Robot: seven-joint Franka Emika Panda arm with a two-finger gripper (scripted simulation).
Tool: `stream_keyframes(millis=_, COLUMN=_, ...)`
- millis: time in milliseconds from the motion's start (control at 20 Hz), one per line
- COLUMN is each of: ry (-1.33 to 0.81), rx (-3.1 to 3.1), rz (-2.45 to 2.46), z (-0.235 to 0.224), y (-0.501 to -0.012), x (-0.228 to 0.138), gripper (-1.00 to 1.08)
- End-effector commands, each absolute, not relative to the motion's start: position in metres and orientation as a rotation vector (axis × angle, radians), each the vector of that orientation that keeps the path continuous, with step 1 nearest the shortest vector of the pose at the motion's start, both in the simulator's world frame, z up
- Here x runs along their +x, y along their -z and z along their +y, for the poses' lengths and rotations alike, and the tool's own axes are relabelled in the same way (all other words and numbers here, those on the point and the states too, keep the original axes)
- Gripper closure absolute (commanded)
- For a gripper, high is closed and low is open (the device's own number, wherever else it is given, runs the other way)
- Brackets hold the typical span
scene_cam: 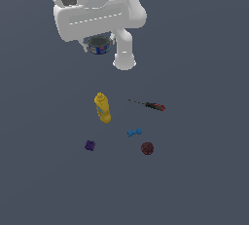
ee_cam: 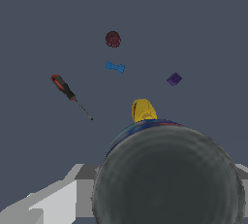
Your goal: Pick up a designated object from a clutter of objects.
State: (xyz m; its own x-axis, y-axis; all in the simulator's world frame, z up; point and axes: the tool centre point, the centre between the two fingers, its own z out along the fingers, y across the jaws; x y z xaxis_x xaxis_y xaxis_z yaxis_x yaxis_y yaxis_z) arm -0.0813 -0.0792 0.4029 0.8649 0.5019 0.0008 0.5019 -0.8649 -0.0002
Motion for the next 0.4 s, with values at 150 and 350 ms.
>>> stream_keyframes(millis=150, ry=0.000, rx=-3.033, rz=-0.817, z=-0.081, y=-0.422, x=-0.088, gripper=1.08)
stream_keyframes(millis=350, ry=0.000, rx=-3.034, rz=-0.817, z=-0.082, y=-0.426, x=-0.088, gripper=1.08)
